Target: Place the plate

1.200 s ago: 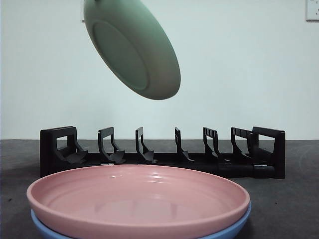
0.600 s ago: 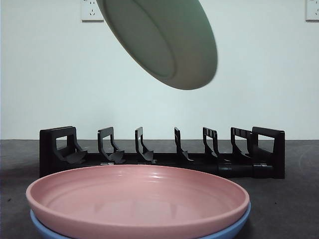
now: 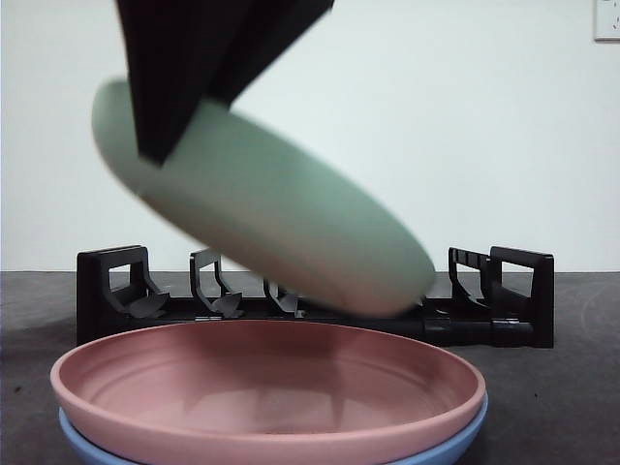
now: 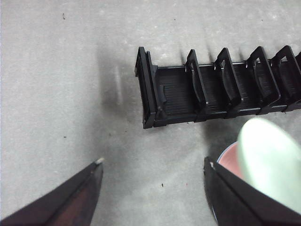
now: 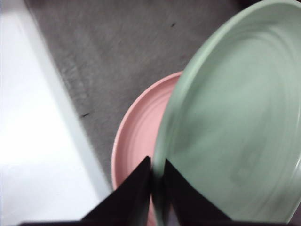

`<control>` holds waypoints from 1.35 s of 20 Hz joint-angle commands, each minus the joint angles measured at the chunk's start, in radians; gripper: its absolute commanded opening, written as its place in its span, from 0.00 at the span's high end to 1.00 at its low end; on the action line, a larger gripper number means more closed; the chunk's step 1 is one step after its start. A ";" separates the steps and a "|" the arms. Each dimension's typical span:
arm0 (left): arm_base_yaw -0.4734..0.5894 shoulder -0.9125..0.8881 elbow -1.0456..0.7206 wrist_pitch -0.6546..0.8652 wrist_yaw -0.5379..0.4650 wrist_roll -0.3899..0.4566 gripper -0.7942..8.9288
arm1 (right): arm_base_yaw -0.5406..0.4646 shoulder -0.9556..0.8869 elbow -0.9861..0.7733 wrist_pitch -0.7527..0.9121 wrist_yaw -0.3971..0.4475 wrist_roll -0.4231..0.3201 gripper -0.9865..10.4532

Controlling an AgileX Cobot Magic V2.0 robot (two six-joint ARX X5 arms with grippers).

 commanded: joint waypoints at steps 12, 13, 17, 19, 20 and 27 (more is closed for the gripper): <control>0.000 0.007 0.018 0.010 -0.001 0.007 0.56 | 0.017 0.171 0.008 0.010 -0.071 0.082 0.90; 0.000 0.007 0.018 0.010 0.000 0.007 0.56 | 0.017 0.180 0.008 0.011 -0.071 0.084 0.90; 0.000 0.007 0.018 0.010 0.000 0.007 0.56 | 0.017 0.195 0.008 0.010 -0.143 0.092 0.88; 0.000 0.007 0.018 0.010 0.000 0.007 0.56 | 0.017 0.196 0.008 0.010 -0.155 0.100 0.83; 0.000 0.007 0.018 0.010 0.000 0.007 0.56 | 0.017 0.196 0.008 0.011 -0.155 0.100 0.83; 0.000 0.007 0.018 0.010 -0.001 0.007 0.56 | 0.016 0.172 0.035 0.026 -0.253 0.114 0.70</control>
